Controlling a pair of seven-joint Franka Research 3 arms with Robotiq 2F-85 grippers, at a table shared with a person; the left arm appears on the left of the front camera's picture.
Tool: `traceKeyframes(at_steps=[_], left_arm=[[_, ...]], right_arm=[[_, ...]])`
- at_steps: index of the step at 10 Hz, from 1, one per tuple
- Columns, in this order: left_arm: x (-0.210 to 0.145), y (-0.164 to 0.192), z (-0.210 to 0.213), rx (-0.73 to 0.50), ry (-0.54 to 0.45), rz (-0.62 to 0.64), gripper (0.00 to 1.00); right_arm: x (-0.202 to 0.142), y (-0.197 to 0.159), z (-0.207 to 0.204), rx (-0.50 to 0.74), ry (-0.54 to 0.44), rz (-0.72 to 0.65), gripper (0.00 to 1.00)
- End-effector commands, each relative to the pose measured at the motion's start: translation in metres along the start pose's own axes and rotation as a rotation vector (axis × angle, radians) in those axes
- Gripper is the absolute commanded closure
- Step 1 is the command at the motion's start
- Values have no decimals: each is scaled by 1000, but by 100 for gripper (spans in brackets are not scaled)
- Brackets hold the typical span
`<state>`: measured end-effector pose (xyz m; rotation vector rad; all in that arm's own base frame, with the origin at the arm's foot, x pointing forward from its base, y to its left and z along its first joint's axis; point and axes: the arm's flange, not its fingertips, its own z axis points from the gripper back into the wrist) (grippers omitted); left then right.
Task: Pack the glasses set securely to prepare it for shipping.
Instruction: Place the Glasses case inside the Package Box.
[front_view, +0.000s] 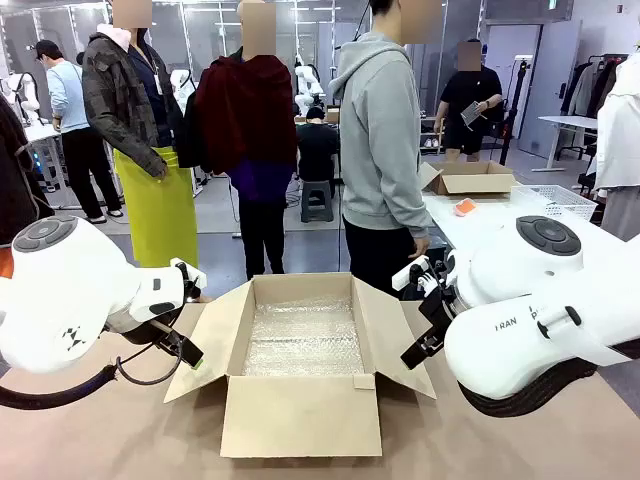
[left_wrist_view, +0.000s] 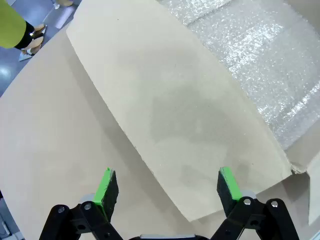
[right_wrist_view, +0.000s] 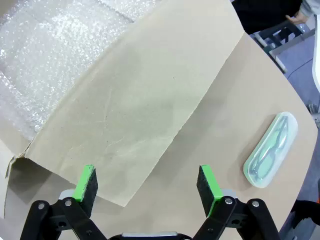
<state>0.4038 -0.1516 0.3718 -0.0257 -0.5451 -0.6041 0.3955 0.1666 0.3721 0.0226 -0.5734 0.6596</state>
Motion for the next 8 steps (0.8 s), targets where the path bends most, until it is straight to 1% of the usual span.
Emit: traceKeyframes(at_steps=[1, 8], left_arm=[[0, 0, 0, 0, 0, -1, 0], [0, 0, 0, 0, 0, -1, 0]], right_arm=[[0, 0, 0, 0, 0, 0, 0], [0, 0, 0, 0, 0, 0, 0]])
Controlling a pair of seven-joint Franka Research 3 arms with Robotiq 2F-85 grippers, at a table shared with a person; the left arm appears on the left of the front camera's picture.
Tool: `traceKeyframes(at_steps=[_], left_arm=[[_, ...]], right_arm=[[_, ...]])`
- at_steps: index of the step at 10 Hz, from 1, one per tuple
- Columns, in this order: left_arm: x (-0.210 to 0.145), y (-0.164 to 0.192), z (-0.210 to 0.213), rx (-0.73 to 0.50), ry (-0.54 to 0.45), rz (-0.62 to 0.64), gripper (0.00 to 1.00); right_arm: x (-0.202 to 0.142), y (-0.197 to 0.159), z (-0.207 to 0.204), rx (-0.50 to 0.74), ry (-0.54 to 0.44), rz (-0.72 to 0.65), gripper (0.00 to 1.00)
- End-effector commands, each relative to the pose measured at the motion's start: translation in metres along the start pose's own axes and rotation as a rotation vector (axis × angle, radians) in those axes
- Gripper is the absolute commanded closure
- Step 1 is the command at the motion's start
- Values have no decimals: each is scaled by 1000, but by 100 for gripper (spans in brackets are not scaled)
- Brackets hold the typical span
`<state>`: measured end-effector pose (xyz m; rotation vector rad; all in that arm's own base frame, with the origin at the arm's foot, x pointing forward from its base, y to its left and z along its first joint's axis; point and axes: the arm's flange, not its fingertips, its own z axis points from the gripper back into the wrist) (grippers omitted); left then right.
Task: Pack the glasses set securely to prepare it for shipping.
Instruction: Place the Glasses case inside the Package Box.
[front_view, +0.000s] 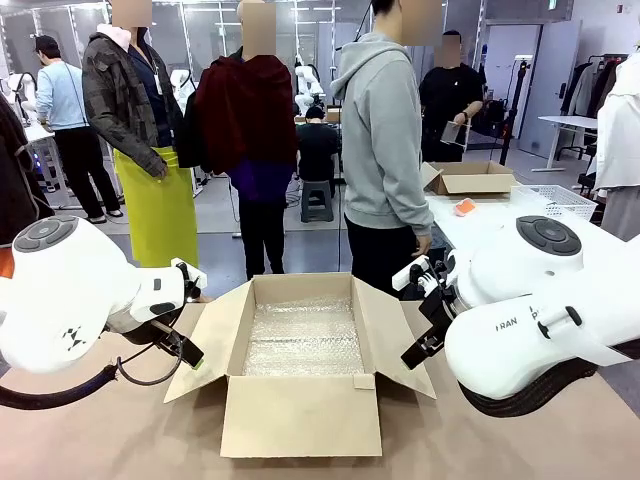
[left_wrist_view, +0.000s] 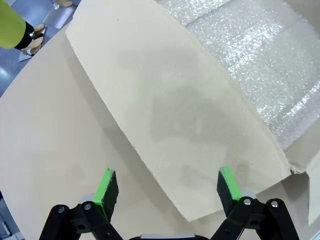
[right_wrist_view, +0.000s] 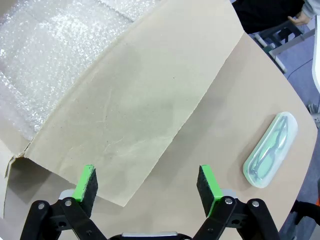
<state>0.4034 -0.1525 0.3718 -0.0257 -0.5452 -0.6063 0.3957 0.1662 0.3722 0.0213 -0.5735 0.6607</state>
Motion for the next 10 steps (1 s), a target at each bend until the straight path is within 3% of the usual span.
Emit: traceKeyframes(at_steps=[1, 4, 5, 7, 9, 10], left_arm=[[0, 0, 0, 0, 0, 0, 0], [28, 24, 63, -82, -76, -82, 0], [31, 27, 86, -37, -112, -122, 0], [29, 33, 133, -70, -170, -164, 0], [23, 43, 161, -181, -240, -203, 0], [18, 44, 172, -150, -268, -234, 0]], right_arm=[[0, 0, 0, 1, 0, -1, 0], [17, -16, 20, -31, 17, -66, 0], [23, -23, 30, -52, 35, -92, 0], [34, -45, 51, -73, 77, -177, 0], [40, -71, 62, -106, 161, -303, 0], [43, -85, 68, -101, 180, -348, 0]])
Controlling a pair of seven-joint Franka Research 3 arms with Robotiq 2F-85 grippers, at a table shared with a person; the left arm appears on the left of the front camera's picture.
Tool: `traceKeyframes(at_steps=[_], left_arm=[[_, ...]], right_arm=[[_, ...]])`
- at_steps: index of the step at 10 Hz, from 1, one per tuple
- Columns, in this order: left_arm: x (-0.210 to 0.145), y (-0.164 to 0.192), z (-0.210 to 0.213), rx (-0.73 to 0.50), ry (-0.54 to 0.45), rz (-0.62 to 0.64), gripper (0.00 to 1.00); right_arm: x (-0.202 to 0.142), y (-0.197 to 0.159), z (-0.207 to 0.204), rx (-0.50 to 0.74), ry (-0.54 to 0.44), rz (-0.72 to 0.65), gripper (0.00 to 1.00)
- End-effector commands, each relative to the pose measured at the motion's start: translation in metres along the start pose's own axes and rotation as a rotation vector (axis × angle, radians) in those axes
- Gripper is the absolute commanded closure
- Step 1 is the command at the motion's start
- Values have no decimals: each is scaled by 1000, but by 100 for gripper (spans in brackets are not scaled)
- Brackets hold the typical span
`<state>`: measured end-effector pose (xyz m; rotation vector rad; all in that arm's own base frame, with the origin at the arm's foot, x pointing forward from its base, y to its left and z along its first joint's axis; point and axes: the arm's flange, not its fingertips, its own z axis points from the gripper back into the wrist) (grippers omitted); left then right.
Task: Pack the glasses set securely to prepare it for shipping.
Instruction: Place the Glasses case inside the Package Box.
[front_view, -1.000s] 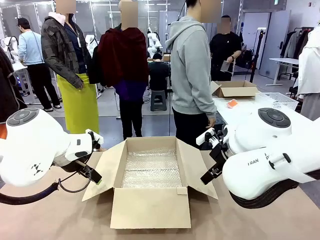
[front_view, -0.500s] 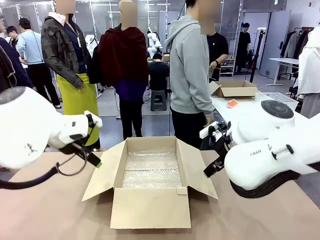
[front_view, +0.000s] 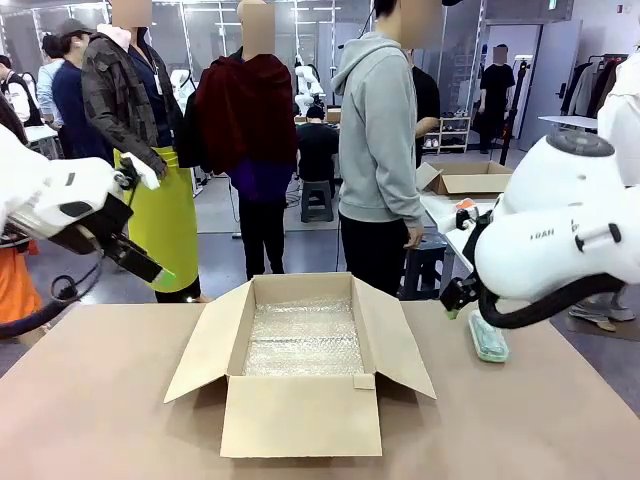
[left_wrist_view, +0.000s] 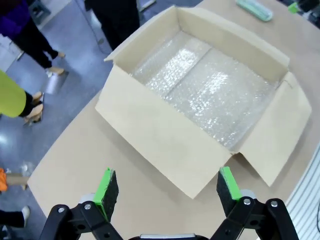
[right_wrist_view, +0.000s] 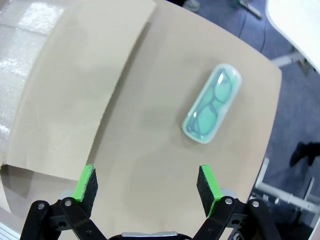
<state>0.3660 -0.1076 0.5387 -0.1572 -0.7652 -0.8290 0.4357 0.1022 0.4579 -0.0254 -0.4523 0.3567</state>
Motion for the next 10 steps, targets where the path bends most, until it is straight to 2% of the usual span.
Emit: traceKeyframes(at_steps=[1, 3, 4, 5, 6, 8, 10], left_arm=[[-17, -3, 18, -42, -47, -73, 0], [-22, -15, 37, -39, -97, -106, 0], [-23, -19, 38, -43, -88, -75, 0], [-25, -22, 40, -57, -106, -58, 0], [6, -2, 40, -12, -89, -87, 0], [6, -2, 40, -12, -89, -87, 0], [6, -2, 40, -12, -89, -87, 0]], right_arm=[[16, -8, 6, -11, 50, -104, 0], [33, -31, 1, 3, 82, -190, 0], [43, -42, -6, -32, 99, -238, 0], [51, -51, -13, -14, 119, -269, 0], [60, -62, -21, -4, 129, -298, 0], [79, -78, -40, -17, 150, -350, 0], [96, -96, -74, -48, 216, -392, 0]])
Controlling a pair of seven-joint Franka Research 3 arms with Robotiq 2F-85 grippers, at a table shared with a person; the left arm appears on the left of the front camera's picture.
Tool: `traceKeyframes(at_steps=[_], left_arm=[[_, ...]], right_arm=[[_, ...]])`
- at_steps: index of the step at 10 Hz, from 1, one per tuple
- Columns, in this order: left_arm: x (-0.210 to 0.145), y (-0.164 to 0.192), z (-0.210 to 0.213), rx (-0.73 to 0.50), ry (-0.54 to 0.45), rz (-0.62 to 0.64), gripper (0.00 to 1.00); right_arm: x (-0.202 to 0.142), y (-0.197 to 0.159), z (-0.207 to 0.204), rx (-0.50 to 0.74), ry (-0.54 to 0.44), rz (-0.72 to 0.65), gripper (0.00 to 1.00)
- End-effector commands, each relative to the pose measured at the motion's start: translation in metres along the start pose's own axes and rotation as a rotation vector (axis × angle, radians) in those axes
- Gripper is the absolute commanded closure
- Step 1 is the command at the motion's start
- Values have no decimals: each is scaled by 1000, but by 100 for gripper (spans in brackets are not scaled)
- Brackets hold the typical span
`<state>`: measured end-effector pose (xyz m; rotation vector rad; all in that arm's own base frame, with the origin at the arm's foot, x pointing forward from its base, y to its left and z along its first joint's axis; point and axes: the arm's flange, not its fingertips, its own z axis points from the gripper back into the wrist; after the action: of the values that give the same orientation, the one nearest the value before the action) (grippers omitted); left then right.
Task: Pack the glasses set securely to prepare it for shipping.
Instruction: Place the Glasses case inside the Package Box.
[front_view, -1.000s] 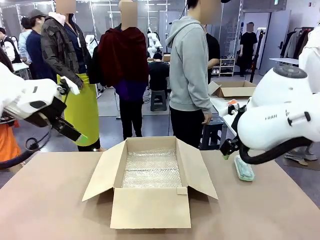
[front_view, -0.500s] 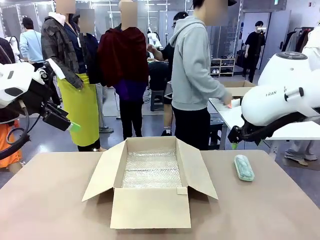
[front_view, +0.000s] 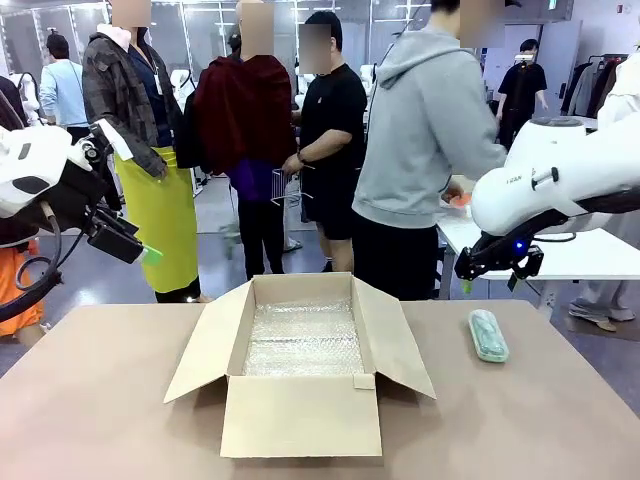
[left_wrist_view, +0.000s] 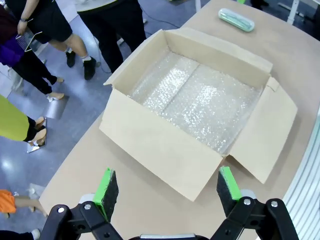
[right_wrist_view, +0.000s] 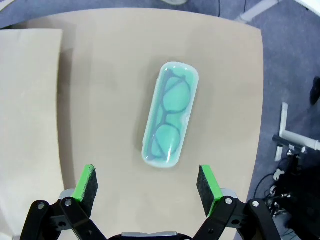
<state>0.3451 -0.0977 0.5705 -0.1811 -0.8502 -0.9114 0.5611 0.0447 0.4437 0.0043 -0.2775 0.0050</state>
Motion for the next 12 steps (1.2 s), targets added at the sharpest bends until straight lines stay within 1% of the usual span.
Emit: traceKeyframes(at_steps=[1, 3, 4, 5, 6, 8, 9, 10, 11, 12], left_arm=[[0, 1, 1, 7, -1, -5, 0], [0, 1, 1, 7, -1, -5, 0], [0, 1, 1, 7, -1, -5, 0], [0, 1, 1, 7, -1, -5, 0], [0, 1, 1, 7, -1, -5, 0], [0, 1, 1, 7, -1, -5, 0], [0, 1, 1, 7, -1, -5, 0], [0, 1, 1, 7, -1, -5, 0], [0, 1, 1, 7, -1, -5, 0], [0, 1, 1, 7, -1, -5, 0]], right_arm=[[23, 2, -19, -24, 54, -55, 0], [28, -11, -43, -31, 92, -77, 0], [30, -16, -54, -5, 105, -79, 0], [31, -19, -65, -34, 90, -80, 0], [32, -23, -74, -25, 95, -91, 0], [33, -26, -86, -6, 107, -105, 0], [31, -26, -91, -15, 113, -126, 0], [29, -22, -95, -6, 129, -104, 0], [28, -24, -99, 22, 117, -126, 0], [28, -26, -103, 25, 112, -135, 0]])
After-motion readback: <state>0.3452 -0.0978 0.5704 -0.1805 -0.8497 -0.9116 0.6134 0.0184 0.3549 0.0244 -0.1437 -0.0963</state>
